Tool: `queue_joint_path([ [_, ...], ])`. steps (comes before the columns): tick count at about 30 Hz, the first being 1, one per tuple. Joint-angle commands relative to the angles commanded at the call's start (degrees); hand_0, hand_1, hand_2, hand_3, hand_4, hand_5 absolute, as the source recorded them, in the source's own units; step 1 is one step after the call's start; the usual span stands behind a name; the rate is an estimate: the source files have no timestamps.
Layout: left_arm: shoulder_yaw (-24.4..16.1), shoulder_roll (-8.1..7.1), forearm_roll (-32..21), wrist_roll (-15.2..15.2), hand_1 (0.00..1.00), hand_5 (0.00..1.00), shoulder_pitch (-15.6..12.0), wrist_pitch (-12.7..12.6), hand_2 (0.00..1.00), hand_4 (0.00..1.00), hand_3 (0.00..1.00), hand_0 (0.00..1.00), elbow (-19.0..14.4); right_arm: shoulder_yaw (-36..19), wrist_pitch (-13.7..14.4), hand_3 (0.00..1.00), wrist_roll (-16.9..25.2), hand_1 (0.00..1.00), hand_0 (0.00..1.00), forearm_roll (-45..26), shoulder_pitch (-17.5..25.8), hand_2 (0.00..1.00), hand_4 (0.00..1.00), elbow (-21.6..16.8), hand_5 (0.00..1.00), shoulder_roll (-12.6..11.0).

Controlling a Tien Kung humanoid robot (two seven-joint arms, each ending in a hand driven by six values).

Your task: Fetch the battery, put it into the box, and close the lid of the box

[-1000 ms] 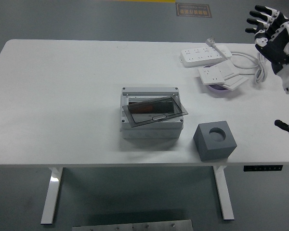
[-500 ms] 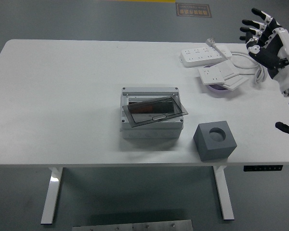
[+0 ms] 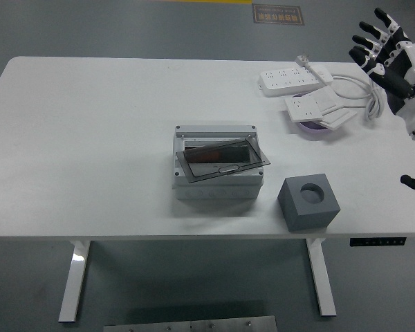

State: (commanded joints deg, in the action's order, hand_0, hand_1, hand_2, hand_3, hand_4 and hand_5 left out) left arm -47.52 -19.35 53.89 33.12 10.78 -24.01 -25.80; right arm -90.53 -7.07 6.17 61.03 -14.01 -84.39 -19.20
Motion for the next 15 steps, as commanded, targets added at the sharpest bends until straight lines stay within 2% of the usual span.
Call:
queue_joint_path([
  [5, 0.0, -0.03, 0.0, -0.1, 0.697, 0.002, 0.0, -0.1, 0.568, 0.516, 0.581, 0.661, 0.0, -0.5, -0.3, 0.998, -1.4, 0.928, 0.998, -0.7, 0.8, 0.942, 0.998, -1.6, 0.691, -0.7],
  [6, 0.0, -0.05, -0.1, -0.1, 0.697, 0.002, 0.0, -0.1, 0.568, 0.515, 0.580, 0.660, 0.0, -0.5, -0.4, 0.990, -1.6, 0.937, 0.998, -0.7, 1.1, 0.938, 0.998, -2.0, 0.998, -0.9],
  [11, 0.0, -0.14, -0.1, -0.1, 0.697, 0.002, 0.0, -0.2, 0.568, 0.515, 0.580, 0.660, 0.0, -0.9, -0.6, 0.990, -2.3, 0.937, 0.998, -1.5, 3.0, 0.938, 0.998, -4.3, 0.998, -2.3],
  [12, 0.0, -0.16, -0.1, -0.1, 0.697, 0.002, 0.0, -0.2, 0.568, 0.516, 0.581, 0.661, 0.0, -0.9, -0.6, 0.948, -2.3, 0.928, 0.998, -1.7, 3.5, 0.917, 0.998, -4.7, 0.998, -2.6],
  [15, 0.0, -0.20, -0.1, -0.1, 0.697, 0.002, -0.1, -0.2, 0.568, 0.516, 0.581, 0.661, 0.1, -0.9, -0.6, 0.948, -2.3, 0.928, 0.998, -2.2, 4.5, 0.917, 0.998, -5.4, 0.998, -3.2],
])
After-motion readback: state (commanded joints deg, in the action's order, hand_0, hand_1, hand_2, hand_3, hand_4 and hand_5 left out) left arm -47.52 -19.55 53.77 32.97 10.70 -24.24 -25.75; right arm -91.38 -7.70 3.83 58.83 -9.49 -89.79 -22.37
